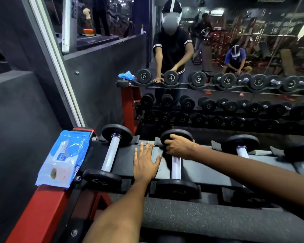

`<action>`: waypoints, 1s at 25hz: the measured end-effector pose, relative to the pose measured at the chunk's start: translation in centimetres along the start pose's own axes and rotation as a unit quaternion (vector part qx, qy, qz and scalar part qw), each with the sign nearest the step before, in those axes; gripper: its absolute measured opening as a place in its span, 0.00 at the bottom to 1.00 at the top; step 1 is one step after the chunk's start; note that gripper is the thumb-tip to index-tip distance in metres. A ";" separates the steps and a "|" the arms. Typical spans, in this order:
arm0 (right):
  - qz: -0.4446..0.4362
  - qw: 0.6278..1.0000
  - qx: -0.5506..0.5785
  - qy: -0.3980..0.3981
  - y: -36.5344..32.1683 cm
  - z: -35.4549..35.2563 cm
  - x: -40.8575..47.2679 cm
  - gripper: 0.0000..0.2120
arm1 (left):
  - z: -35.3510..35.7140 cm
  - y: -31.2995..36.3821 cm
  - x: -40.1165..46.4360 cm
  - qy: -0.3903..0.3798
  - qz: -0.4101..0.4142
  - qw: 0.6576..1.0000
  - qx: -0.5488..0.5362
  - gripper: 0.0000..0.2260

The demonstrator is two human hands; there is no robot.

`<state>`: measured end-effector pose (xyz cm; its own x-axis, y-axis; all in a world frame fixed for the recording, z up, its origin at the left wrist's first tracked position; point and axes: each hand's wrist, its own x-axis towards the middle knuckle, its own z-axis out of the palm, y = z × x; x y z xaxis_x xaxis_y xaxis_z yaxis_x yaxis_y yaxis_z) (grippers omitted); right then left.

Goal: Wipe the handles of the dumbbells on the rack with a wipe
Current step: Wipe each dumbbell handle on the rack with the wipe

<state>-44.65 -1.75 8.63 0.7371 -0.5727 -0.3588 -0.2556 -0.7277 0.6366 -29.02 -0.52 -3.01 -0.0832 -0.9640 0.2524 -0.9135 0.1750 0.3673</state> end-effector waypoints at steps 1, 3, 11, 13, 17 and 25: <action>0.004 0.999 0.016 0.033 0.4 -0.1 -0.3 0.07 | 0.0 0.0 -0.1 0.000 0.002 1.000 0.001 0.35; 0.065 0.988 0.064 0.123 0.8 2.2 -1.7 0.06 | 0.1 -0.2 -0.2 -0.001 0.002 1.000 0.001 0.36; 0.501 0.429 0.729 0.183 -5.1 3.5 -5.3 0.08 | 0.1 0.0 -0.1 0.006 -0.009 1.000 -0.005 0.33; 0.476 0.113 0.858 0.156 -4.5 3.3 -3.8 0.07 | 0.0 0.0 -0.1 0.003 -0.008 1.000 -0.009 0.33; 0.387 -0.052 0.911 0.133 -3.5 2.2 -1.1 0.15 | -0.1 -0.1 0.0 0.001 -0.007 1.000 -0.006 0.30; 0.392 -0.020 0.912 0.118 -2.3 1.3 -1.8 0.09 | 0.0 0.0 0.1 0.008 -0.010 1.000 -0.006 0.30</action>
<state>-46.23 0.41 6.91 -0.0123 -0.7981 -0.6023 0.3836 0.5525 -0.7400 -29.07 -0.63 -3.00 -0.0577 -0.9643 0.2586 -0.9105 0.1571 0.3826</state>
